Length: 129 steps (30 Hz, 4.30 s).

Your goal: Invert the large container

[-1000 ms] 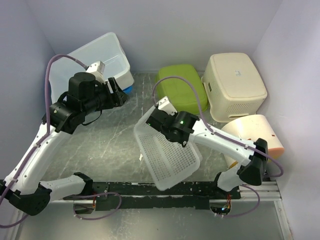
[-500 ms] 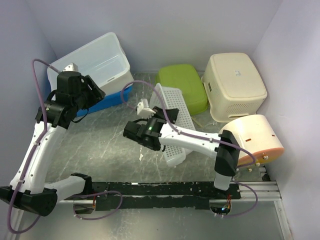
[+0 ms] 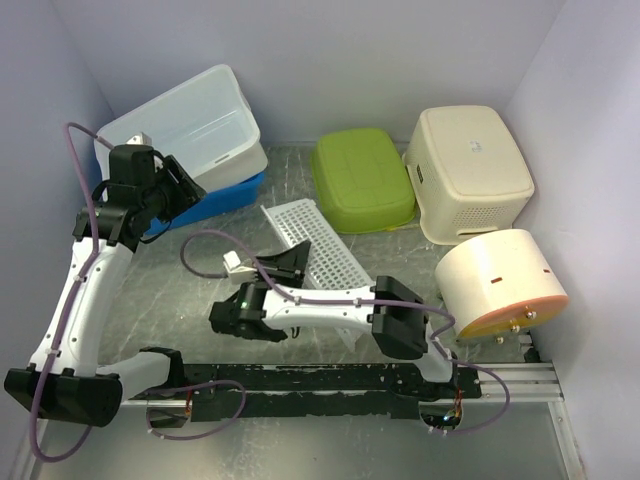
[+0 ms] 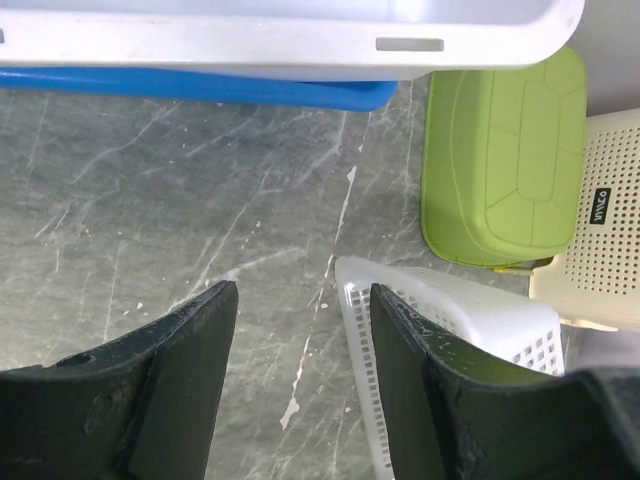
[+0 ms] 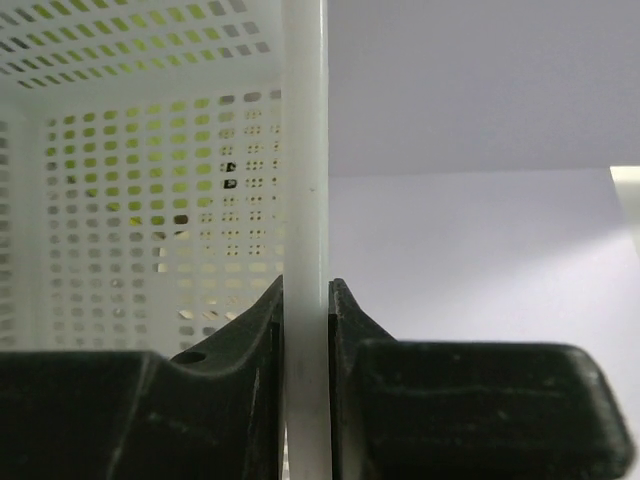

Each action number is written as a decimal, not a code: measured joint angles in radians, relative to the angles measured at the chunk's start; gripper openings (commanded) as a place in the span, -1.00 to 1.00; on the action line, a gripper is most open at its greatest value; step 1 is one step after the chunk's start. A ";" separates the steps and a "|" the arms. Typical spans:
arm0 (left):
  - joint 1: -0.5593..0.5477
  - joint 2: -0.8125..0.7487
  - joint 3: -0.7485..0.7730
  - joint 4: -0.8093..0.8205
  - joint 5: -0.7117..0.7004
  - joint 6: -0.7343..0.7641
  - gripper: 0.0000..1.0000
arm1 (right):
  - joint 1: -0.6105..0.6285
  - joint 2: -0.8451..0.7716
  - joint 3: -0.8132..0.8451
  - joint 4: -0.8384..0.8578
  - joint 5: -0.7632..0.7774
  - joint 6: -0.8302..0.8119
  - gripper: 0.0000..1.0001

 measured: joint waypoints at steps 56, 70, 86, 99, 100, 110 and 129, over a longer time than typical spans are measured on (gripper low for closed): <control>-0.330 0.387 -0.066 0.142 0.239 0.367 0.47 | -0.625 -0.850 -0.550 0.514 -1.144 0.385 0.93; -0.382 0.475 -0.109 0.214 0.304 0.410 0.45 | -0.936 -0.983 -0.901 0.561 -1.429 0.631 0.91; -0.468 0.386 -0.272 0.270 0.281 0.298 0.43 | -0.949 -0.846 -0.878 0.649 -1.537 0.565 0.91; -0.624 0.349 -0.300 0.220 0.223 0.129 0.43 | -0.970 -0.671 -0.738 0.796 -1.345 0.457 0.94; -0.634 0.359 -0.287 0.212 0.220 0.117 0.43 | -0.970 -0.649 -0.717 0.809 -1.335 0.444 0.94; -0.708 0.446 -0.203 0.204 0.300 0.069 0.43 | -0.974 -0.647 -0.666 0.827 -1.171 0.395 0.97; -0.818 0.502 -0.046 0.209 0.370 0.124 0.60 | -0.945 -0.724 -0.612 0.755 -1.123 0.383 1.00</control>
